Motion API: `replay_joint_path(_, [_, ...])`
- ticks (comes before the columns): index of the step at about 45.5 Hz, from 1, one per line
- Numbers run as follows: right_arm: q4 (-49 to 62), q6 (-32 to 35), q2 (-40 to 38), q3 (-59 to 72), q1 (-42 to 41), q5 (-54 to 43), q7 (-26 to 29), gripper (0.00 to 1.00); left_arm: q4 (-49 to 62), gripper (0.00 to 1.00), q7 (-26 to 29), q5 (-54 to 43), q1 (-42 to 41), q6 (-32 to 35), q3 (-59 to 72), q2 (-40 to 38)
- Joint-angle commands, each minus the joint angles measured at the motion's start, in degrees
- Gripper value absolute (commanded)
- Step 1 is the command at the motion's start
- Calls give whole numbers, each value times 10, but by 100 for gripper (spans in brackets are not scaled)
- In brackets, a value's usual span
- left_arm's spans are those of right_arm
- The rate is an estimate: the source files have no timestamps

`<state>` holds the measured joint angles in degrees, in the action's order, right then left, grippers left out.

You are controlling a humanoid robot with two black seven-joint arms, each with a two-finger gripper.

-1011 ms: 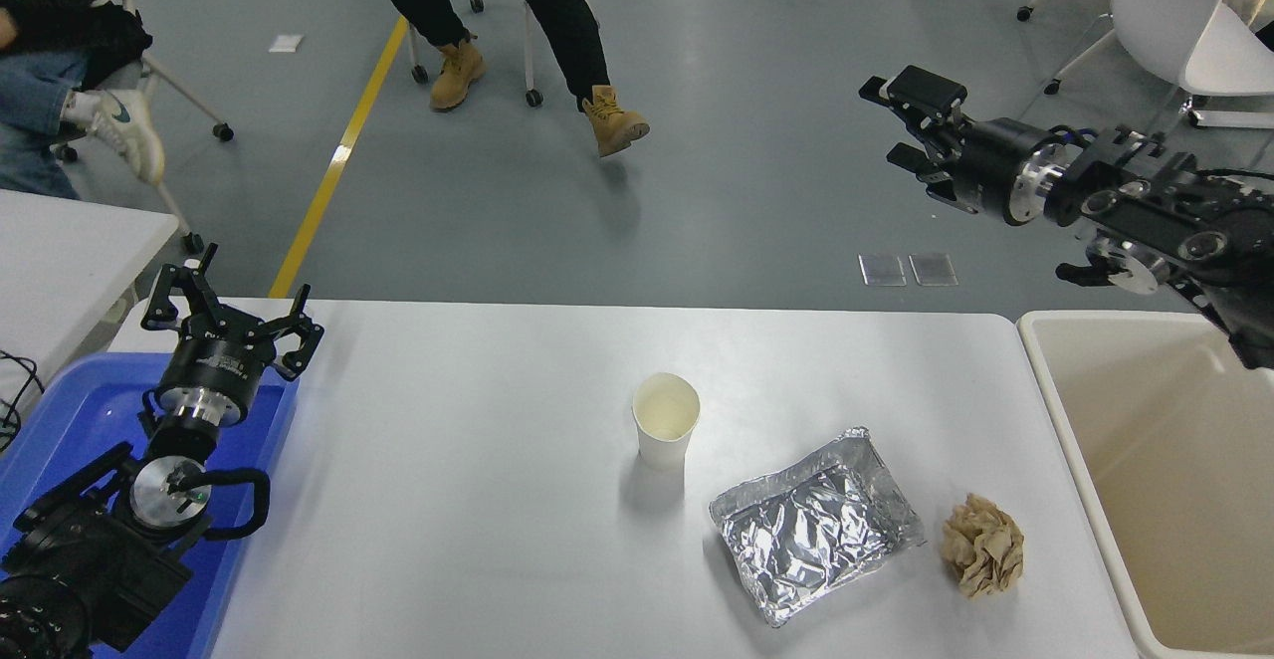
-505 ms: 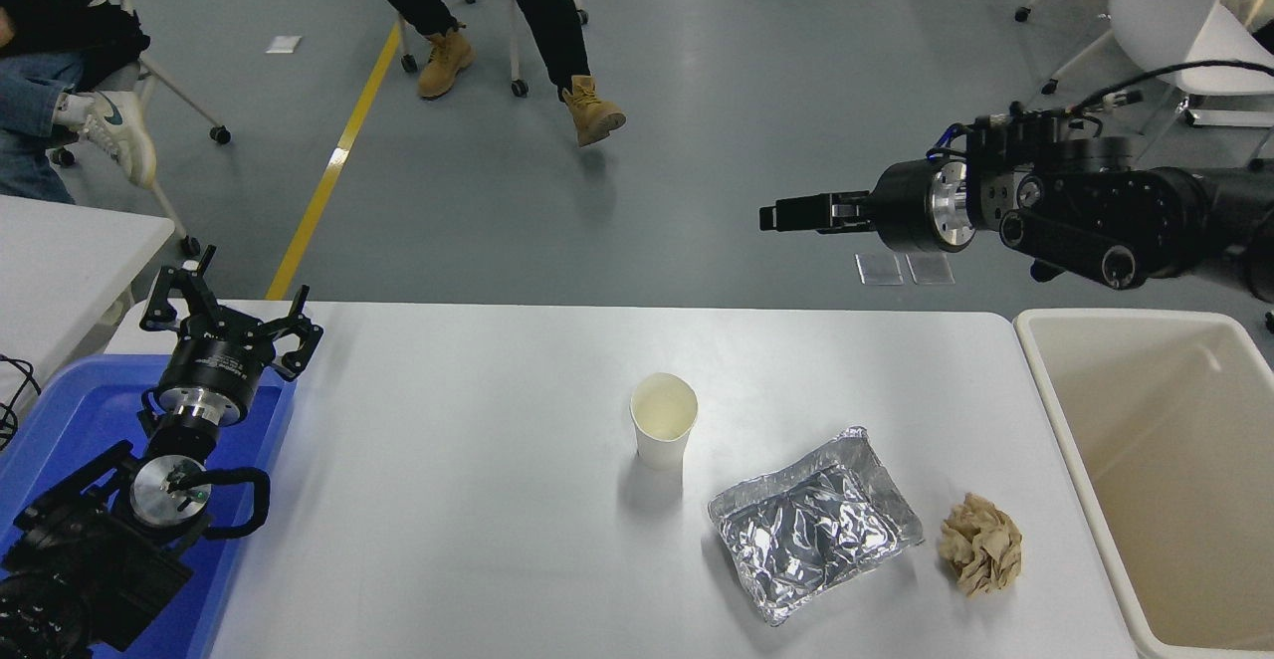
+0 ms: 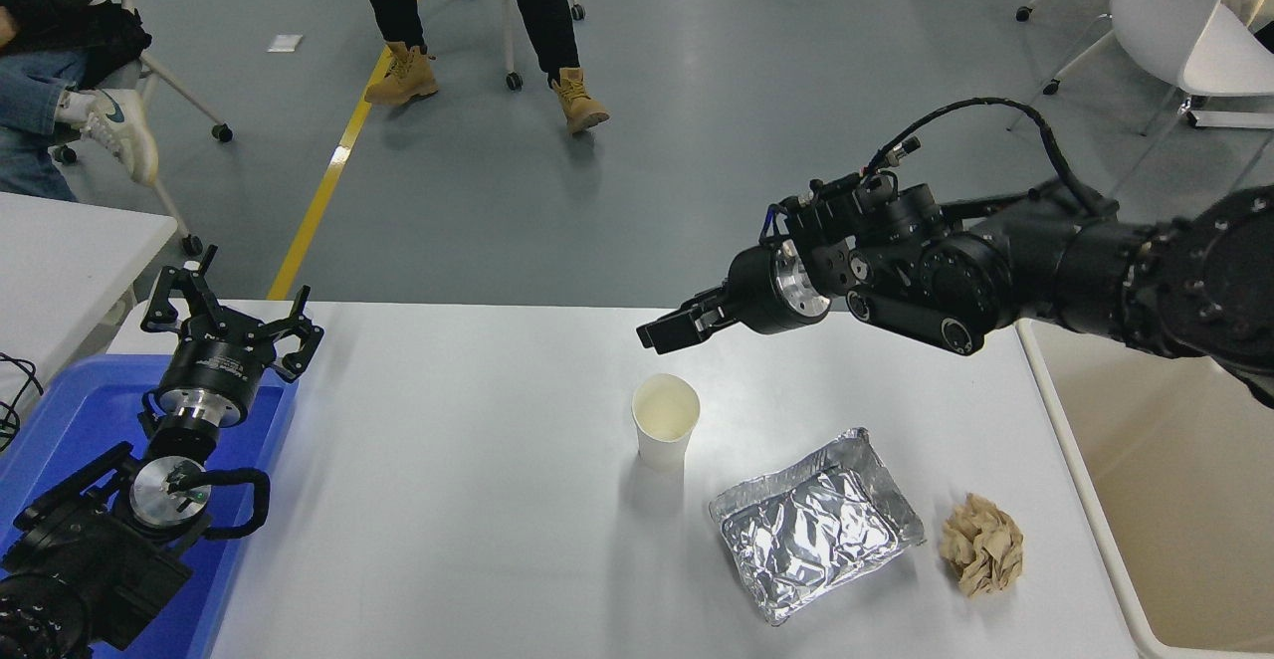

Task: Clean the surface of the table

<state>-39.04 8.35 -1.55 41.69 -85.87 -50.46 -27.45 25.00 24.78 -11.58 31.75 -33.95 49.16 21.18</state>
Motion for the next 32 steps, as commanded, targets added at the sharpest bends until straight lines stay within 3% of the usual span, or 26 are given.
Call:
replay_joint_path(1, [72, -1, 16, 2, 66, -5, 0, 91, 0, 100, 0, 0, 0, -1, 1, 0])
replay_joint_path(32, [128, -4, 16, 1, 155, -5, 0, 87, 0, 100, 0, 0, 0, -1, 1, 0])
